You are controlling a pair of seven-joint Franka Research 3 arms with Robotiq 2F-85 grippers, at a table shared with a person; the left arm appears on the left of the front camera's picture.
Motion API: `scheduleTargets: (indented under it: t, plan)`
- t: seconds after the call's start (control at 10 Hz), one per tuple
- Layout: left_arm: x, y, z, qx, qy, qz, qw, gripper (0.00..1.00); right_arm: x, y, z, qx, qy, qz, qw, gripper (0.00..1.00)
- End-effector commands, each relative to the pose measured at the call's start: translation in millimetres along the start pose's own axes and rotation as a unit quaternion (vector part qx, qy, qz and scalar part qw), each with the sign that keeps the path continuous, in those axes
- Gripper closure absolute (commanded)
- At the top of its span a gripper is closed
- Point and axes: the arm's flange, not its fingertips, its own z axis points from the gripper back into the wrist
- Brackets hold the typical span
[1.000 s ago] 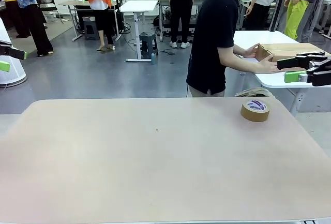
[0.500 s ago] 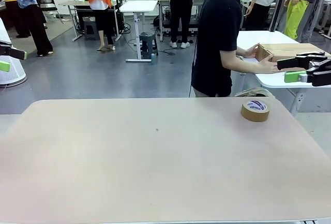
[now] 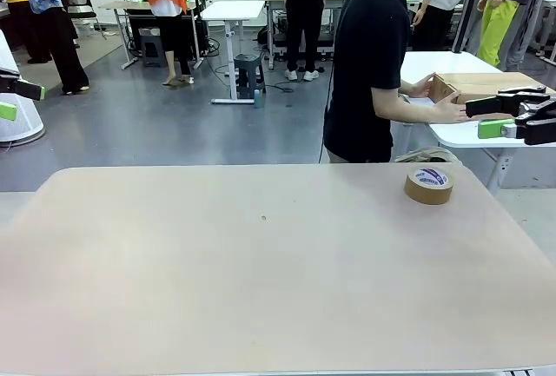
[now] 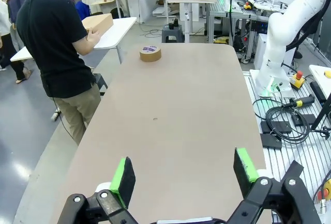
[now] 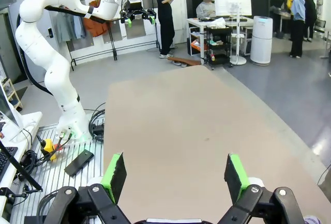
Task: Wrap the clocks to prevent damage.
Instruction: After the human seals the box with tape, release both hands from the side flaps of the Package Box.
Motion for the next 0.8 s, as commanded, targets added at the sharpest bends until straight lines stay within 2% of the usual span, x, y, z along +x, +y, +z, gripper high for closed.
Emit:
scheduleTargets:
  t: [0.0,0.7]
  plan:
    - [2.4,-2.0,1.5,0.002,-0.003,-0.001,1.0,0.0,-5.1,1.3,0.3,0.0,-0.008,0.005,1.0,0.0]
    - [2.4,-2.0,1.5,0.002,-0.003,-0.001,1.0,0.0,-5.1,1.3,0.3,0.0,-0.008,0.005,1.0,0.0]
